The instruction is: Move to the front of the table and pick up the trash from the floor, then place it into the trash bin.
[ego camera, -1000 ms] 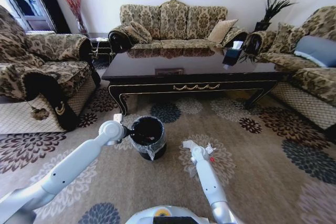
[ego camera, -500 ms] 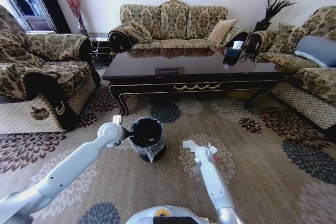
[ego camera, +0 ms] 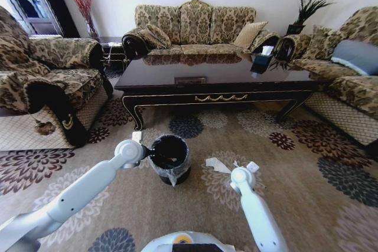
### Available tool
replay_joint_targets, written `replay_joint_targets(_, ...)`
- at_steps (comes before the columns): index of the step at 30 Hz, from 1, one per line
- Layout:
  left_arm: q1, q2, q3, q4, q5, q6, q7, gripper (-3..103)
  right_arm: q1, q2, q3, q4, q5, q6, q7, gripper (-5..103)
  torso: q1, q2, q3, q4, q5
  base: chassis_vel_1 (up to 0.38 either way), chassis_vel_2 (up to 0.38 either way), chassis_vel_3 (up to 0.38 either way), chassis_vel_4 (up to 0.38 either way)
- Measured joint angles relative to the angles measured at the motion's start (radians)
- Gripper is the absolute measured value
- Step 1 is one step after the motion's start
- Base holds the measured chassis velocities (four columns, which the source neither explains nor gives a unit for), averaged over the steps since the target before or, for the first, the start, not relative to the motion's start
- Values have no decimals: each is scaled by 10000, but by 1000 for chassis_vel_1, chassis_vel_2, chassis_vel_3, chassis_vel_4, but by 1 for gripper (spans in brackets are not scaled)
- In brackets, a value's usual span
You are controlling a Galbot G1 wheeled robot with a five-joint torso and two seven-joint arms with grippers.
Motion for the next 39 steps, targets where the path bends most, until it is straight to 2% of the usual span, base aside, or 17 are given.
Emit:
replay_joint_targets(8,-949,-634,1042,275,-83,0,18,0,-1272,-530,288,1906,-887,426,-1215,27,0,0,0,3,0,0,0,0,0)
replay_joint_targets(12,-1194,-946,1394,380,-86,0,18,0,-1716,-662,354,2518,-1860,987,-2206,27,0,1,0,2,-2,0,0,0,0)
replay_joint_targets(14,-1330,-1124,1594,473,-81,0,14,0,-2006,-724,376,2838,-2840,1521,-3152,27,0,0,0,3,0,0,0,0,0)
replay_joint_targets(15,-1330,-1124,1594,473,-81,0,14,0,-2006,-724,376,2838,-2840,1521,-3152,27,0,0,0,3,0,0,0,0,0)
replay_joint_targets(16,-1414,-1202,1685,532,-85,0,-10,0,-2191,-778,381,2999,-3424,1888,-3758,27,0,0,0,3,-1,0,0,0,0)
replay_joint_targets(18,-1507,-1285,1773,603,-85,0,-54,0,-2393,-842,390,3128,-4147,2343,-4438,27,0,0,0,3,-1,0,0,0,0)
replay_joint_targets(19,-1598,-1377,1856,655,-130,0,-94,0,-2605,-906,391,3227,-4905,2873,-5130,27,0,0,0,3,0,0,0,0,0)
replay_joint_targets(20,-1598,-1377,1856,655,-130,0,-94,0,-2605,-906,391,3227,-4905,2873,-5130,27,0,0,0,3,0,0,0,0,0)
replay_joint_targets(23,-1691,-1493,1963,681,-225,0,-156,0,-2917,-1012,376,3371,-5743,3674,-5965,27,0,0,0,2,-1,0,0,0,0)
replay_joint_targets(24,-1754,-1588,2046,716,-272,0,-205,0,-3104,-1125,364,3457,-6291,4347,-6585,27,0,1,0,2,-1,0,0,0,0)
replay_joint_targets(25,-1754,-1588,2046,716,-272,0,-205,0,-3104,-1125,364,3457,-6291,4347,-6585,27,0,1,0,2,-1,0,0,0,0)
replay_joint_targets(28,-1826,-1746,2130,774,-502,0,-381,0,-3287,-1383,363,3485,-7128,5320,-7534,27,0,1,1,3,-2,0,0,0,0)
replay_joint_targets(29,-1866,-1854,2182,766,-864,0,-601,0,-3401,-1595,376,3485,-7538,5906,-8190,27,0,0,1,4,-1,0,0,0,0)
replay_joint_targets(30,-1898,-1918,2245,738,-1058,0,-730,0,-3486,-1723,400,3485,-7740,6253,-8586,27,0,0,1,3,-2,0,0,0,0)
replay_joint_targets(34,-1996,-2054,2413,706,-1417,0,-1014,0,-3696,-2005,438,3481,-8048,6867,-9373,27,0,1,1,2,-2,0,0,0,0)
replay_joint_targets(35,-2100,-2158,2522,720,-1658,0,-1228,0,-3811,-2118,411,3475,-8165,7192,-9821,27,1,1,0,1,-2,0,0,0,0)
replay_joint_targets(39,-2295,-2297,2723,810,-1917,-1,-1485,0,-3870,-2193,262,3437,-8376,7505,-10286,27,0,0,0,2,-2,0,0,0,0)
